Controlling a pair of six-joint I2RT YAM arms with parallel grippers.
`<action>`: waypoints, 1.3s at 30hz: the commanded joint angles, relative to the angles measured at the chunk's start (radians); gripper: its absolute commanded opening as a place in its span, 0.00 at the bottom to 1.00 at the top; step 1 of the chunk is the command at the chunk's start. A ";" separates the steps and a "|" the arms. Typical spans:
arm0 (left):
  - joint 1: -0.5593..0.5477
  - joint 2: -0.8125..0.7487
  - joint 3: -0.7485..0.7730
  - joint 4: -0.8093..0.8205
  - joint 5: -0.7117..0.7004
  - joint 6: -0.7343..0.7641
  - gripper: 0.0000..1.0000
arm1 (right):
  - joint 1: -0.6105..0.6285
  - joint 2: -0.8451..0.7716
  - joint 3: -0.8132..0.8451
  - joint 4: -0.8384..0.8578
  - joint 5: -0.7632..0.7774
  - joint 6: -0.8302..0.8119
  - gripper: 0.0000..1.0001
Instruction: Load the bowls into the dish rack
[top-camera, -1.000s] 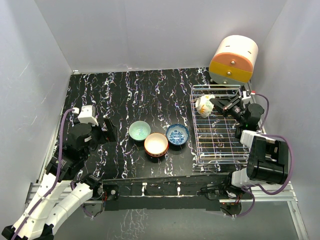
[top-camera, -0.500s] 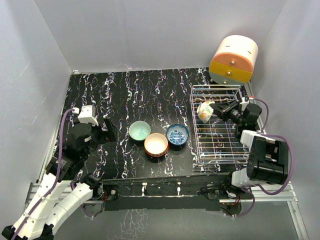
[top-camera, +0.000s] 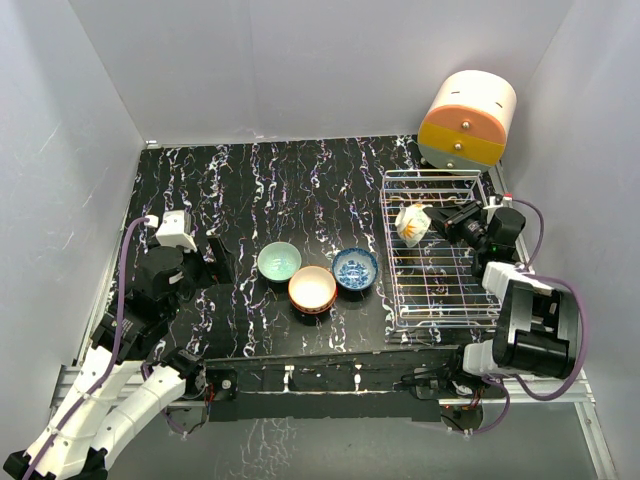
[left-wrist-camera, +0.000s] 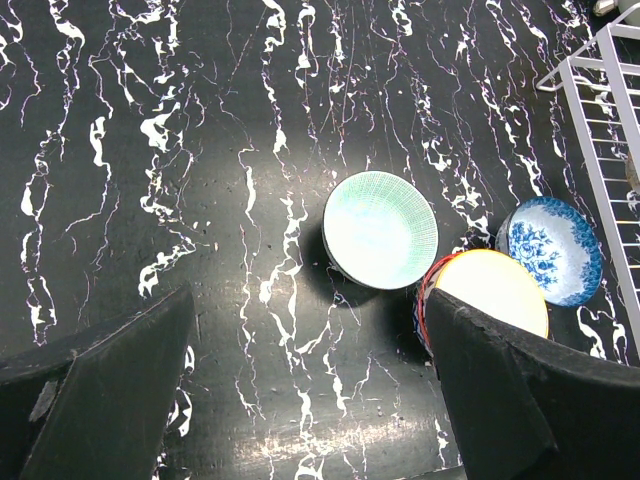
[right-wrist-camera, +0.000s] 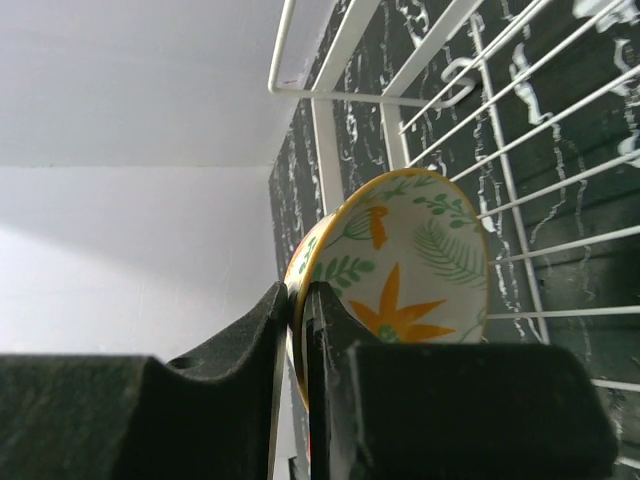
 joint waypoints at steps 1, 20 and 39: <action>-0.003 0.001 0.013 0.009 0.004 -0.004 0.97 | -0.027 -0.057 -0.005 -0.180 0.110 -0.107 0.16; -0.003 -0.003 -0.007 0.024 0.021 -0.016 0.97 | -0.061 -0.121 0.084 -0.451 0.225 -0.293 0.29; -0.004 -0.001 -0.032 0.050 0.024 -0.013 0.97 | 0.007 -0.156 0.432 -0.855 0.405 -0.693 0.54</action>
